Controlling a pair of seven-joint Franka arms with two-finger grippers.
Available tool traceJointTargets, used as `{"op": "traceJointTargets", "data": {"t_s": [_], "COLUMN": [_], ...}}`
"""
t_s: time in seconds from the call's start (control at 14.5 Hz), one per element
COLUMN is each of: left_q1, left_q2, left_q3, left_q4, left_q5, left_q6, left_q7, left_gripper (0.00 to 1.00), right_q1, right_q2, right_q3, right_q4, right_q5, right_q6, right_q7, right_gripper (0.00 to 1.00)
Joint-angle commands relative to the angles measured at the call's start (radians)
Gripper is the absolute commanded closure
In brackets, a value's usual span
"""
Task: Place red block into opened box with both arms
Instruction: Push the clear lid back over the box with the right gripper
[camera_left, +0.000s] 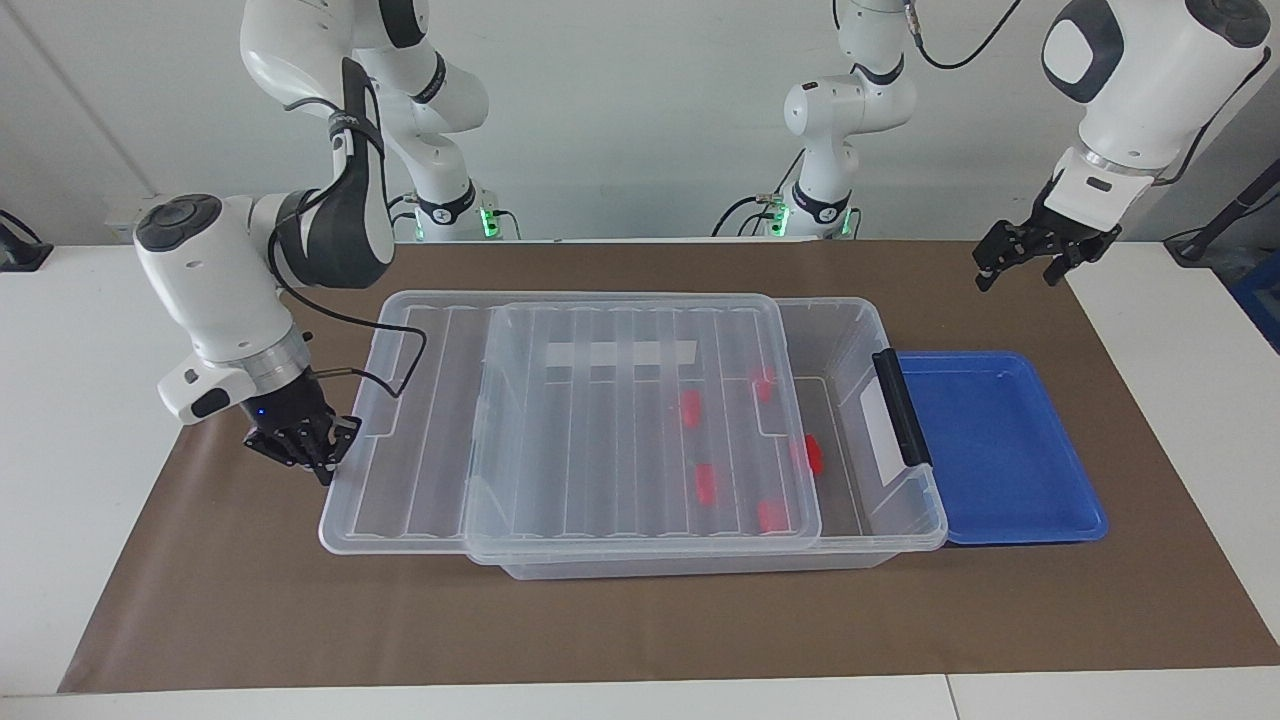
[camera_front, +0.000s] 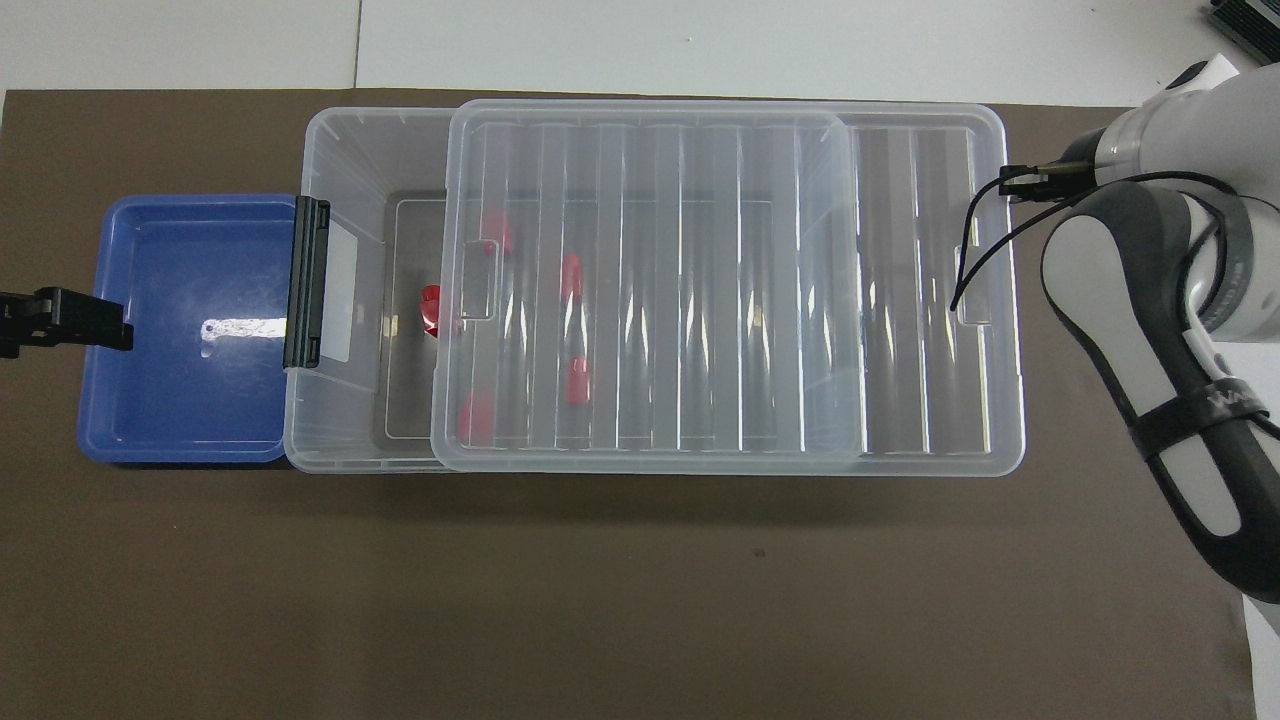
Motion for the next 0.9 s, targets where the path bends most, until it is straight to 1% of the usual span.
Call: {"op": "traceJointTargets", "data": {"t_s": [0.0,0.83], "left_q1": [-0.039,-0.067], "left_q2": [-0.034,-0.036], "left_q3": [0.003,0.003], "left_q4": [-0.041,-0.039], "left_q5": [-0.021,-0.021], "left_q6": [0.040,0.046], "left_q7": [-0.043,-0.032], "left_gripper": [0.00,0.00], "right_q1": [0.015,0.109], "right_q2": [0.015,-0.002], "right_q3": [0.004,0.006], "right_q4": [0.010,-0.028], "right_q5": [0.034,0.049], "right_q6": [0.004,-0.004], "right_q7": [-0.020,0.081], "right_gripper": [1.00,1.00]}}
